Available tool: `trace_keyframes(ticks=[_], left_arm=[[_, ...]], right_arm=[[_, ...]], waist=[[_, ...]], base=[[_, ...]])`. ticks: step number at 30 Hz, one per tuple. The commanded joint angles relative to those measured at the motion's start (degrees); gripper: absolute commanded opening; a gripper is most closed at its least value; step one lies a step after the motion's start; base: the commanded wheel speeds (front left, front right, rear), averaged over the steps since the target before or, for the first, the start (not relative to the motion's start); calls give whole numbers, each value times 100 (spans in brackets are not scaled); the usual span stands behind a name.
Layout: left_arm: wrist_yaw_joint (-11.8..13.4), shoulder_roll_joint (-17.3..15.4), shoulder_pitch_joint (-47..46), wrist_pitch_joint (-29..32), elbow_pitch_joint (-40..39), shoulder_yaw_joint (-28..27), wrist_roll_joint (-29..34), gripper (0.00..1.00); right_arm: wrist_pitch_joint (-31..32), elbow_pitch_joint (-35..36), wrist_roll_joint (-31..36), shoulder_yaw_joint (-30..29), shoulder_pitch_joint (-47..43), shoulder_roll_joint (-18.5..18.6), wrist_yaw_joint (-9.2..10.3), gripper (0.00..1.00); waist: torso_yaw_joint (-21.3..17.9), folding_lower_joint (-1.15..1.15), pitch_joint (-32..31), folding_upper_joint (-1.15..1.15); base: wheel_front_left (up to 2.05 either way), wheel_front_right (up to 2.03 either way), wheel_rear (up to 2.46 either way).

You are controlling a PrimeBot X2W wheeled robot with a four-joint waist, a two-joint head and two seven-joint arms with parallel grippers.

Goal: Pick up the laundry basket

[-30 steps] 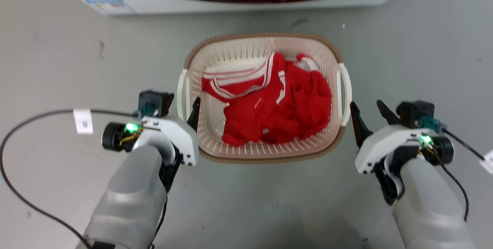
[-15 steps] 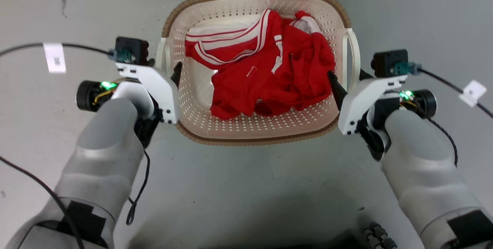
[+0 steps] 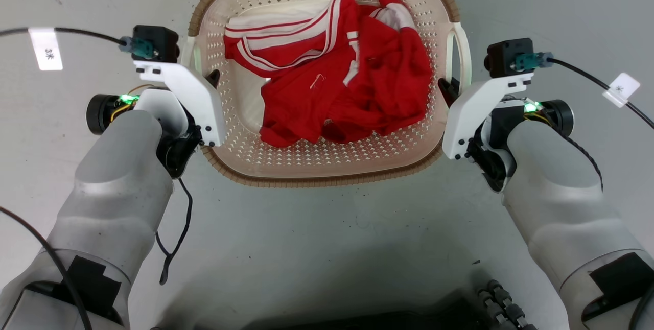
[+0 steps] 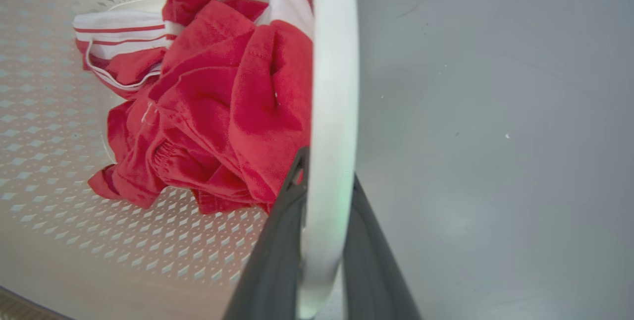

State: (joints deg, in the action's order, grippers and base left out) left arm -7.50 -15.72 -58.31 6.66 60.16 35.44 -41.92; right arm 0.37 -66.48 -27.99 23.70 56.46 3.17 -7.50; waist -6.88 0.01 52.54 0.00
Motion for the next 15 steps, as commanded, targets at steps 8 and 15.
trace_keyframes(ticks=[8,15], left_arm=[[-11,-31,147,164,-63,476,-539,0],[-24,109,360,491,3,829,-1023,0]], right_arm=[[184,38,-540,533,-75,114,0,0],[662,64,-1008,952,-309,290,0,0]], waist=[[48,-1,-293,0],[172,-1,-1019,0]], base=[[0,0,0],[0,0,0]])
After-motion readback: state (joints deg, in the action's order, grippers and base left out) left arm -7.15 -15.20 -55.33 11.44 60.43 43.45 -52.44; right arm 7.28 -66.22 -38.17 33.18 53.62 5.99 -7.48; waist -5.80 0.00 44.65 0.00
